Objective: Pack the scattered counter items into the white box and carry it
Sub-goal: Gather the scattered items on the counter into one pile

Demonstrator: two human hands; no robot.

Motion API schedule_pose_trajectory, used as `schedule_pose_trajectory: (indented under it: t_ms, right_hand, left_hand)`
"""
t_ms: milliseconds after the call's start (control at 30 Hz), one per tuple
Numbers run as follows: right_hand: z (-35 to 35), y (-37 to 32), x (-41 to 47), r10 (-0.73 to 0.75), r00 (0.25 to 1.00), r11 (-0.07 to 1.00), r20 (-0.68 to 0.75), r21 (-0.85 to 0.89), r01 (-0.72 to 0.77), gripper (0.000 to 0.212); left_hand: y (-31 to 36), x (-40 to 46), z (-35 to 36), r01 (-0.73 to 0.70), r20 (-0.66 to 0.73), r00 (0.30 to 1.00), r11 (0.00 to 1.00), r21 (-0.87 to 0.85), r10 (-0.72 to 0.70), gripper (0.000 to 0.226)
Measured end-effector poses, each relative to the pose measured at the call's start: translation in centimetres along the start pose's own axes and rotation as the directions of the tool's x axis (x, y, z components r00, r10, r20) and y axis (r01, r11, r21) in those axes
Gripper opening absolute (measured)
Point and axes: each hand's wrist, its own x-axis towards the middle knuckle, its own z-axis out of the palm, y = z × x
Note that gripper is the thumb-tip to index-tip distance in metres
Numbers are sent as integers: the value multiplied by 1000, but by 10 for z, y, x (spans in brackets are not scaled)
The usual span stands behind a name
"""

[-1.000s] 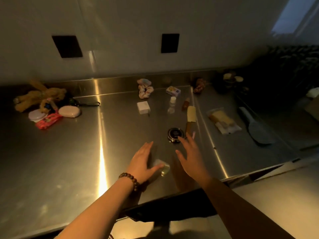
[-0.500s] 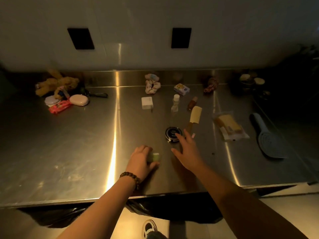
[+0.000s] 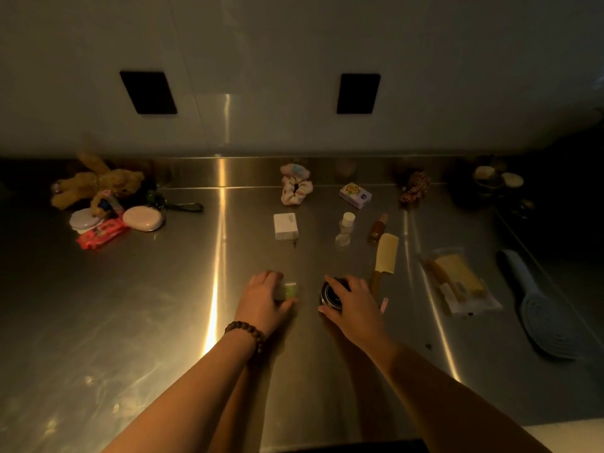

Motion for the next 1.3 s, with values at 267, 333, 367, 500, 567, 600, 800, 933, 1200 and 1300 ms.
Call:
schedule_pose_trajectory:
  t_ms: [267,333,367,500,567,600,800,933,1200,1300]
  right_hand:
    - [-3,-45,42,-169,984,969,-57,175,177,63]
    - [1,-62,56,-214,976,958,-47,183,219,64]
    - [2,-71,64,-239,970,951,-39,192,242,66]
    - [10,-117,92,-355,935,914,25,217,342,72]
    - [16,-142,100,-407,912,892,51,239,385,73]
    - [19,-156,104,-429,901,880,64,254,401,73]
    - [38,-245,124,-588,803,798,99,233,556,67]
    - [58,-312,148,-608,787,786,106,224,576,70]
    - [117,-479,216,-634,770,761,67,229,607,73]
    - [135,-525,248,-618,785,774,50,214,596,74]
  left_hand:
    - [-27,24,-25,108,-120,987,994,26,-104,50]
    - [-39,22,-37,174,-155,973,985,14,-169,51]
    - [-45,21,-45,209,-176,963,978,-1,-206,52]
    - [-74,13,-82,309,-256,918,951,-17,-303,53]
    - [-90,6,-101,364,-290,887,931,-38,-359,54]
    - [-98,2,-110,388,-307,871,920,-51,-384,55]
    - [-161,-9,-168,484,-371,793,869,-100,-484,55]
    - [-222,5,-213,511,-428,750,853,-107,-504,51]
    - [-355,61,-291,489,-430,748,858,-157,-505,49]
    - [-395,83,-307,450,-396,803,889,-85,-445,48]
